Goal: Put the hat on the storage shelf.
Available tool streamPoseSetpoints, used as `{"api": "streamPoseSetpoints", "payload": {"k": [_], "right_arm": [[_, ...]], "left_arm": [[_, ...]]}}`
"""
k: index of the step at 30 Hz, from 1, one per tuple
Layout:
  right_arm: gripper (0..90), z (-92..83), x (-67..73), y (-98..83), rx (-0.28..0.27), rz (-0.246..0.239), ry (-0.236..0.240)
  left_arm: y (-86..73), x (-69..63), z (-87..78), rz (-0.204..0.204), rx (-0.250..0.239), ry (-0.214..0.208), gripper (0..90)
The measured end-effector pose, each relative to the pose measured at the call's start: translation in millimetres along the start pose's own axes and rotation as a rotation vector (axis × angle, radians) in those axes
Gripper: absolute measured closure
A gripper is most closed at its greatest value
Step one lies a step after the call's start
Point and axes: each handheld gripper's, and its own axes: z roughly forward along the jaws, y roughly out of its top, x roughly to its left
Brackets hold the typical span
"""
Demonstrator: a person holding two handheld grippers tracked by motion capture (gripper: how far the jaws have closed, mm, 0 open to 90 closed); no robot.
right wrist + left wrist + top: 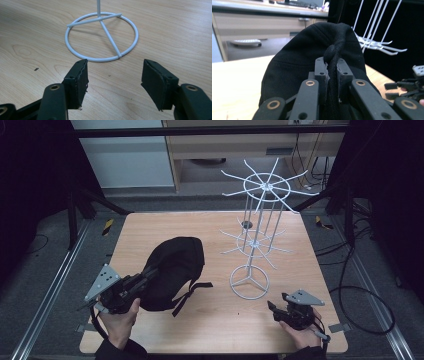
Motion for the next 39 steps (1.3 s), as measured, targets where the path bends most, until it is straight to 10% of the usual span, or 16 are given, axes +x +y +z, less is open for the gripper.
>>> {"api": "streamPoseSetpoints", "payload": {"k": [39], "right_arm": [[36.3,0.1,-0.6,-0.4,-0.017,-0.008,-0.014]], "left_arm": [[86.6,-27.0,-0.9,-0.034,-0.33,-0.118,81.4]]}}
